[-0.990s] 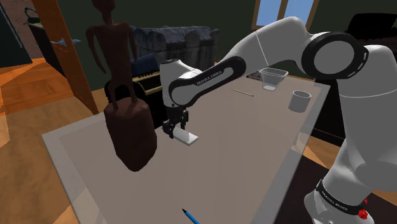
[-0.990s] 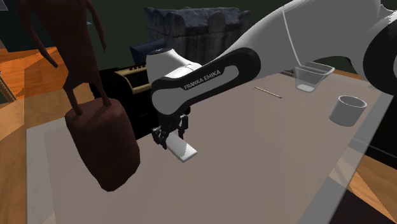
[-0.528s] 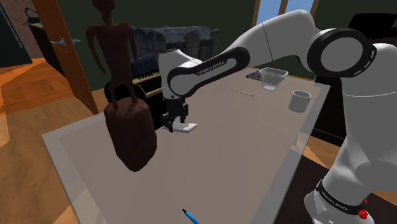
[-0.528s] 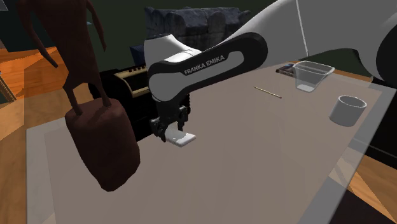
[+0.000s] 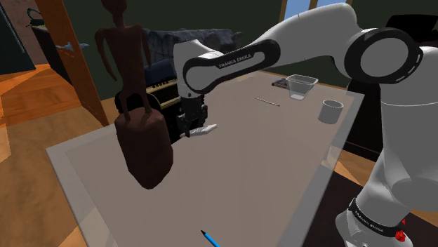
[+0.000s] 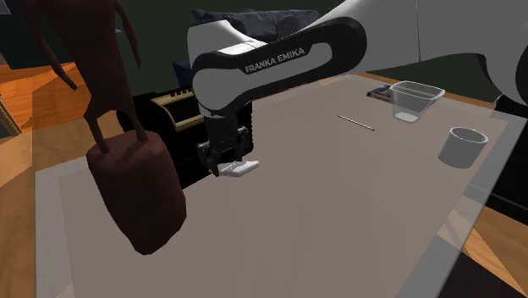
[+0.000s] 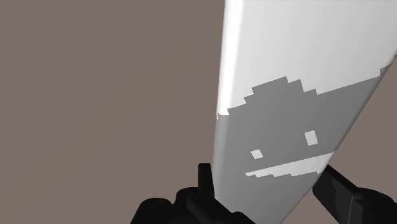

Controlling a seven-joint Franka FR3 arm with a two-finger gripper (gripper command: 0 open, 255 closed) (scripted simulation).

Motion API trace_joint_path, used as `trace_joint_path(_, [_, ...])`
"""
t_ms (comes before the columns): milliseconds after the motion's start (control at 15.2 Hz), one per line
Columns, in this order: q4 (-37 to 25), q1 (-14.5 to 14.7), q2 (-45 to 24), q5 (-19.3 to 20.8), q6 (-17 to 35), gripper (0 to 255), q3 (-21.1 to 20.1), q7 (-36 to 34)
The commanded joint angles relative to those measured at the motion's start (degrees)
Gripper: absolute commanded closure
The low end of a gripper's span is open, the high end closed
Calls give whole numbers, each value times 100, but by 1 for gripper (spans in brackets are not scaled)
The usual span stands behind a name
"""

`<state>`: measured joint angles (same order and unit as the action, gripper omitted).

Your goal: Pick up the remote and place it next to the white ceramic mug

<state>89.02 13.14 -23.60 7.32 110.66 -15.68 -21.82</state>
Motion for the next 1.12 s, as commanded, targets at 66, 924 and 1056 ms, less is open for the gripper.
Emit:
trace_joint_path(66, [-140, 10, 70, -20, -198, 255, -14, -2])
trace_joint_path(924, [-1008, 50, 148, -60, -1139, 255, -40, 46])
trace_joint_path(1056, [-392, -158, 579, -177, -935, 255, -11, 244])
